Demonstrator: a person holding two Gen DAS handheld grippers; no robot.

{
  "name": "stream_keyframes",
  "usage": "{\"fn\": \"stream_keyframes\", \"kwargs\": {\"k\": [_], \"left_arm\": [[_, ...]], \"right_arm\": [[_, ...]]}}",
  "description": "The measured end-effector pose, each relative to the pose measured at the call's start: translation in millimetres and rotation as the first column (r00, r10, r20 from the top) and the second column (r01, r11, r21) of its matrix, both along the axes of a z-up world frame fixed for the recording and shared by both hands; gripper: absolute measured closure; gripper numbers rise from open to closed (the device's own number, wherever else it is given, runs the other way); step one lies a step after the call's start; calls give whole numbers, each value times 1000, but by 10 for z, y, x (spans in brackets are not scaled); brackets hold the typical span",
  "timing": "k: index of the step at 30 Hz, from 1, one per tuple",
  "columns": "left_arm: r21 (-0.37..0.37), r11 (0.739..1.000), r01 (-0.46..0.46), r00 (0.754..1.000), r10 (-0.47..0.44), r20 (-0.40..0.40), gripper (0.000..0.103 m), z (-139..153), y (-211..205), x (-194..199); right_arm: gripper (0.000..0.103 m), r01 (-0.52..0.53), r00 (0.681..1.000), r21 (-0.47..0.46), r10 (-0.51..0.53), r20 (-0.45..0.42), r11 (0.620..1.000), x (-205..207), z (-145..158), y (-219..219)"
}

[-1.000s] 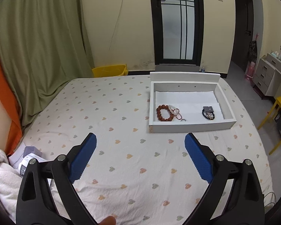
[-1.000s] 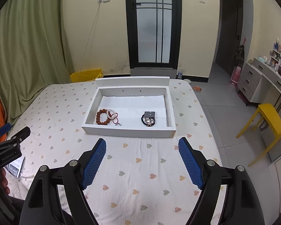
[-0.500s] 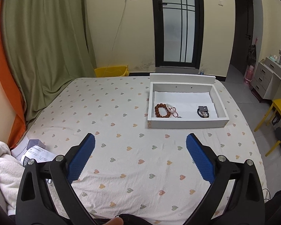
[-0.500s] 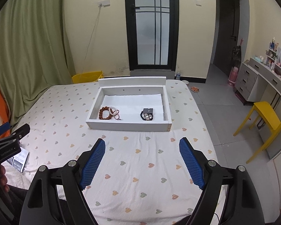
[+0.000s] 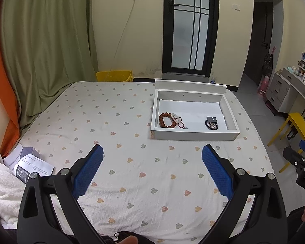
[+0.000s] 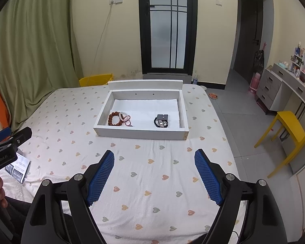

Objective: Organize jewelry

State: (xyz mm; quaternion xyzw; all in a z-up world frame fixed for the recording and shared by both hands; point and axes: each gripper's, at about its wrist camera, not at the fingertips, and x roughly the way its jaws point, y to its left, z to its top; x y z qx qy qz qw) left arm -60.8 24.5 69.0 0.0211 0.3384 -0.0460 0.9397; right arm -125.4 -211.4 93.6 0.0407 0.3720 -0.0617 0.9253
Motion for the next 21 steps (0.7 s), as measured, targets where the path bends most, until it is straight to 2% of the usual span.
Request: {"fn": "stream_keyframes", "kwargs": {"k": [21], "left_arm": [[-13, 1000, 2, 1000, -2, -2, 8, -50, 3, 25]], "right_arm": [[21, 5, 1000, -7, -5, 0, 1000, 44, -52, -26]]}}
